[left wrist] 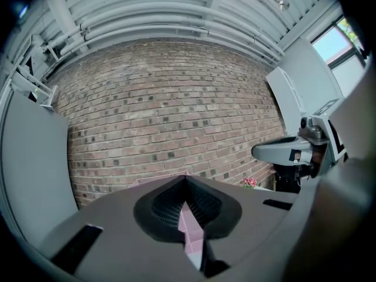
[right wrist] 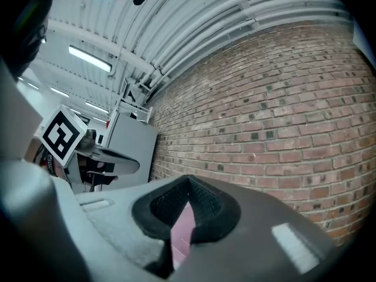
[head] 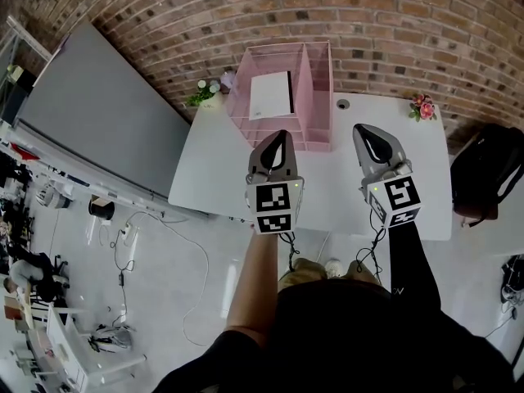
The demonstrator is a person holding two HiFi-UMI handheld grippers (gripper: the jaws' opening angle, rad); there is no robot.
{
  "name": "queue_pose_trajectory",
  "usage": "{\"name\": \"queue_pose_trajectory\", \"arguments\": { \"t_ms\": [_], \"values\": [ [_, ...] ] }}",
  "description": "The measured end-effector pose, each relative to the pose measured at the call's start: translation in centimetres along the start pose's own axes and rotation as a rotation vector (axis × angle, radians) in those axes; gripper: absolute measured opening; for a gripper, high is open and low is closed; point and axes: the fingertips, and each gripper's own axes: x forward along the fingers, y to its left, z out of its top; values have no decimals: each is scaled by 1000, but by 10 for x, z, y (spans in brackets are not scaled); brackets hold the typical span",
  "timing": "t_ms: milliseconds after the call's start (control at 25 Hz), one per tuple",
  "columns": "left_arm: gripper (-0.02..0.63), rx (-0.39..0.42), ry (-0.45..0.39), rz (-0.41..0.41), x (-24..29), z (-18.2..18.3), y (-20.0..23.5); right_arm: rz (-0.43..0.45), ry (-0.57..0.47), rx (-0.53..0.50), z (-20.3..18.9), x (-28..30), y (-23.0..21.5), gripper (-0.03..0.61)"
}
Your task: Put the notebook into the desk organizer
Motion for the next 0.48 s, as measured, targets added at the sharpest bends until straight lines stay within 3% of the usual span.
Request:
{"name": "queue_pose_trajectory", "arguments": {
  "t_ms": [480],
  "values": [
    [9, 18, -17, -38, 7, 7, -9, 14, -12, -15, 6, 2, -2, 0]
  ]
}}
